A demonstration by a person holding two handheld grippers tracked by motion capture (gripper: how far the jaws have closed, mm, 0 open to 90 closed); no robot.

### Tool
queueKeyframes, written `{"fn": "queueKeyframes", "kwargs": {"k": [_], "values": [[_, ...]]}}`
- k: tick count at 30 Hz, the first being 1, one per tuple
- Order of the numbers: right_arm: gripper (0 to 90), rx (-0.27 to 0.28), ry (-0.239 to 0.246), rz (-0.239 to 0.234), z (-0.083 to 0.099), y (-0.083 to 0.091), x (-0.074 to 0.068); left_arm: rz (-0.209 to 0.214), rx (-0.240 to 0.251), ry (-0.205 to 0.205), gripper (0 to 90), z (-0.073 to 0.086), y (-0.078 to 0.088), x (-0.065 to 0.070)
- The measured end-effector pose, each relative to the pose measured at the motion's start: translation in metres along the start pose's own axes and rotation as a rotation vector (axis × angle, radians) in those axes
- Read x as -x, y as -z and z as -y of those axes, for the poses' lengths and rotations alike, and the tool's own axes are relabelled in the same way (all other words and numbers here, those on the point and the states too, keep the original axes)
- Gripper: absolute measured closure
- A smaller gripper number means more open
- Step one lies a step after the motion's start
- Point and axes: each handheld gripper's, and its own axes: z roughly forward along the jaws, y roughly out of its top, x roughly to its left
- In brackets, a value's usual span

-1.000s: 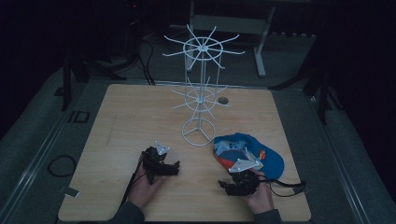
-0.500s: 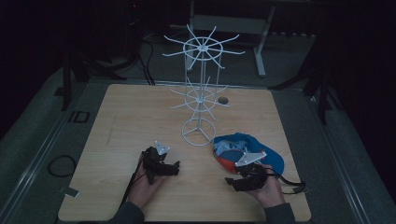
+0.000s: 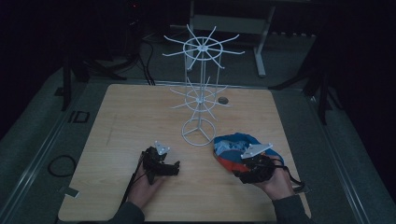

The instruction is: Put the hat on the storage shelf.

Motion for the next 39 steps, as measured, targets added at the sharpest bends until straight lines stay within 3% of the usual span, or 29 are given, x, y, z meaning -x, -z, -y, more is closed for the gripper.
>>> {"fn": "queueKeyframes", "kwargs": {"k": [6, 12, 15, 27, 39], "values": [[44.2, -0.014, 0.012, 0.019, -0.008, 0.006, 0.01, 0.0, -0.002, 0.0, 2.5, 0.0, 0.0, 0.0], [45.4, -0.015, 0.011, 0.003, -0.014, 0.01, 0.017, 0.0, -0.002, 0.0, 2.5, 0.0, 0.0, 0.0], [45.4, 0.008, 0.0, -0.032, -0.017, 0.012, 0.022, 0.0, -0.002, 0.0, 2.5, 0.0, 0.0, 0.0], [44.7, 0.037, -0.001, -0.03, -0.034, 0.021, 0.038, 0.001, -0.003, 0.0, 2.5, 0.0, 0.0, 0.0], [42.6, 0.002, 0.033, -0.029, -0.053, 0.012, 0.053, 0.001, -0.002, 0.002, 2.5, 0.0, 0.0, 0.0]]}}
